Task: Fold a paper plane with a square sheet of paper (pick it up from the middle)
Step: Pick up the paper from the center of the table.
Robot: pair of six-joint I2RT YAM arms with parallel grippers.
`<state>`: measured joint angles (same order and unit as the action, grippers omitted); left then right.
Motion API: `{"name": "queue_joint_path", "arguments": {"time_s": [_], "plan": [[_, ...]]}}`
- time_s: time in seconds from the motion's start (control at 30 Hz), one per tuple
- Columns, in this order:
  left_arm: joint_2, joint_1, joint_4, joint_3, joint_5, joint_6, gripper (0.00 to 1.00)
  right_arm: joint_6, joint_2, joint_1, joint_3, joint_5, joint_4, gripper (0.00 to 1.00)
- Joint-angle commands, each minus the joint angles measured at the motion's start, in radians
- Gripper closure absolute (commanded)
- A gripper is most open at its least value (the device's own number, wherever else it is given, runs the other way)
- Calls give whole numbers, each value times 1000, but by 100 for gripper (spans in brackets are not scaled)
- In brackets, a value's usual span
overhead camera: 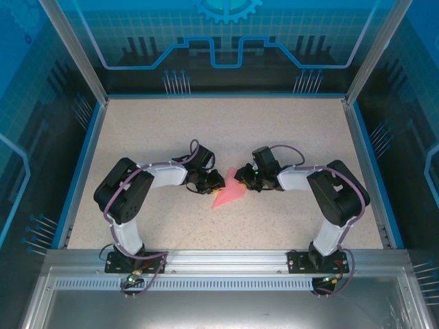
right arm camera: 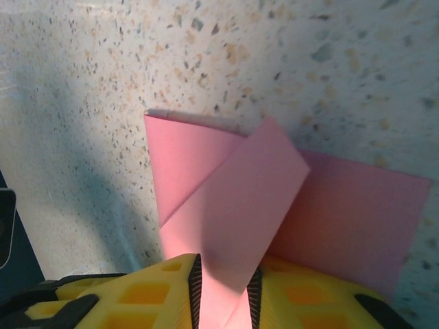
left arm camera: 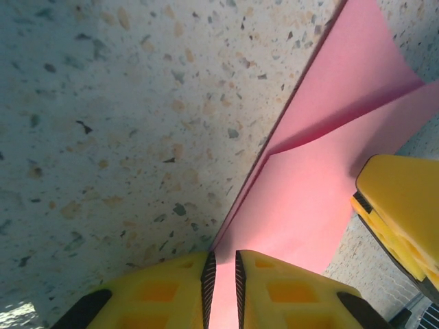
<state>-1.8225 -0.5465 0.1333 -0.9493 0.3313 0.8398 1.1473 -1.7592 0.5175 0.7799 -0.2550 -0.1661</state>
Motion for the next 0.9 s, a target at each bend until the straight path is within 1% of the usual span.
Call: {"name": "queue_joint_path", "arguments": {"time_s": [0.0,0.07,0.13,0.2,0.27,0.37,0.5,0.57,0.63,0.7,0.77,0.87], "plan": [[0,15,51,23,-15,7,79,-22,-24,25,8,-37,-43,75],[13,19,52,20,-5,7,78,-27,-25,30,6,-43,-53,77],[35,25,48,17,10,6,75,-32,-24,32,1,-43,-59,79],[57,32,48,10,25,1,69,-34,-20,32,-2,-41,-64,81],[84,38,51,2,35,-9,63,-35,-20,32,-2,-36,-68,85],[124,58,66,-6,41,-28,48,-36,-19,27,1,-33,-80,92],[181,117,56,22,78,-52,28,-49,4,4,-11,-54,-147,97],[207,149,27,48,128,-71,20,-58,26,-18,-19,-93,-194,98],[236,181,-12,73,201,-90,13,-70,49,-47,-25,-161,-253,98],[254,201,-29,81,271,-110,2,-71,73,-73,-27,-232,-302,98],[270,209,-42,86,320,-114,1,-63,90,-98,-23,-310,-349,98],[289,218,-138,120,421,-55,1,-48,115,-129,-4,-399,-378,98]]}}
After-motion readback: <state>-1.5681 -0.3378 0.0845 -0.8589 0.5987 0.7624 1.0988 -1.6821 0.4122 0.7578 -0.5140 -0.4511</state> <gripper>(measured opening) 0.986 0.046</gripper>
